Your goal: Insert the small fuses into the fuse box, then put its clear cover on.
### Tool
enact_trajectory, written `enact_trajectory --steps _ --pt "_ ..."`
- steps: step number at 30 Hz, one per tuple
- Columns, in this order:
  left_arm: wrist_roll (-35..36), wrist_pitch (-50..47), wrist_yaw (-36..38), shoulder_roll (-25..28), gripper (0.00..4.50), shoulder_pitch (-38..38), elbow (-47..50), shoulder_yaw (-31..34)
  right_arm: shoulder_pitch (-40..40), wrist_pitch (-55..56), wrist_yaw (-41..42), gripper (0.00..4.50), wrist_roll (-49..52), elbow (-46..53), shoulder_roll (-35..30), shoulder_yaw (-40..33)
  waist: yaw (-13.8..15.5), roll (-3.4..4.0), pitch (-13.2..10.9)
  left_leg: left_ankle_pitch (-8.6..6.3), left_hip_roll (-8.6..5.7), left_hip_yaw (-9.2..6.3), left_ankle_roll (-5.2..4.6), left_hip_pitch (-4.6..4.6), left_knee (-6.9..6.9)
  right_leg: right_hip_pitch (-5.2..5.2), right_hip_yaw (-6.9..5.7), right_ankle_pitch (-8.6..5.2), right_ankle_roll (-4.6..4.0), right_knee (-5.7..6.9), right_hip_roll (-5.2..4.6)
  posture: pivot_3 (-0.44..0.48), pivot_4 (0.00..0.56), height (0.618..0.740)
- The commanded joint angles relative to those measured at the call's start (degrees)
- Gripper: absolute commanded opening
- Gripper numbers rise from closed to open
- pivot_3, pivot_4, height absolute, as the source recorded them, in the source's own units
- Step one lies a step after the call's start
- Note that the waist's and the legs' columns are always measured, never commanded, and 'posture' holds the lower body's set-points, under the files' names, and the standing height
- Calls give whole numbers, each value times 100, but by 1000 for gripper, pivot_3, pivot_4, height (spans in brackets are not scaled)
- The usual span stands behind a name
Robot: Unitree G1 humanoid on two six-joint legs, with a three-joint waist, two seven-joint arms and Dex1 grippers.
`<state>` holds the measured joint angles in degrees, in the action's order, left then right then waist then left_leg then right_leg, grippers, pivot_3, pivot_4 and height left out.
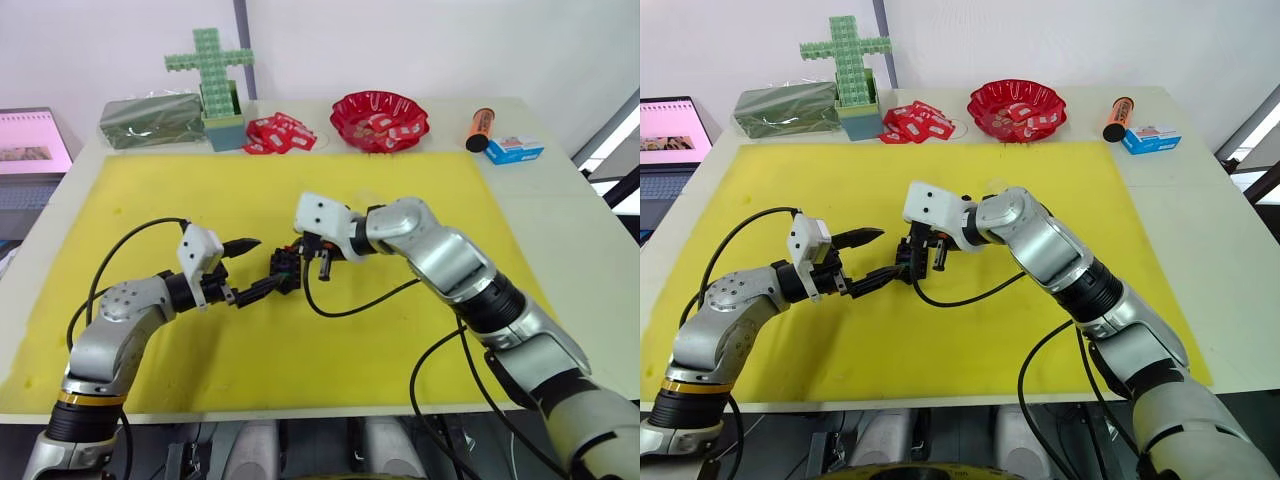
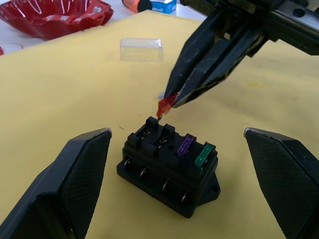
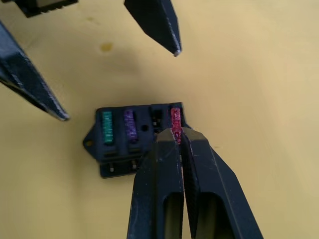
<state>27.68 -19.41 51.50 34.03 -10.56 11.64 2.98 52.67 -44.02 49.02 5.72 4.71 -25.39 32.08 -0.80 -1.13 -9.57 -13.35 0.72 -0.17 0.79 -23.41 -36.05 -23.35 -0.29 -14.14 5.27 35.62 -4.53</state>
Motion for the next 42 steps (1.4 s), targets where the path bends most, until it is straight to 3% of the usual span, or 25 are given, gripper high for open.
enact_trajectory --steps 1,10,42 --pt "33 42 38 50 4500 -64 72 109 139 201 82 29 -79 16 87 -130 0 0 0 0 0 0 0 0 0 0 0 0 1 0 0 0 150 740" --pt "96 -77 -22 49 4500 -171 65 179 181 136 183 29 -22 -84 392 -264 2 0 0 0 0 -1 0 0 -2 -1 0 1 2 6 -1 0 150 740" --pt "-107 317 179 -7 4500 -310 -418 90 164 623 696 29 -585 -376 308 -174 5 0 0 0 -2 0 0 0 -5 -5 0 1 4 18 -1 0 150 740"
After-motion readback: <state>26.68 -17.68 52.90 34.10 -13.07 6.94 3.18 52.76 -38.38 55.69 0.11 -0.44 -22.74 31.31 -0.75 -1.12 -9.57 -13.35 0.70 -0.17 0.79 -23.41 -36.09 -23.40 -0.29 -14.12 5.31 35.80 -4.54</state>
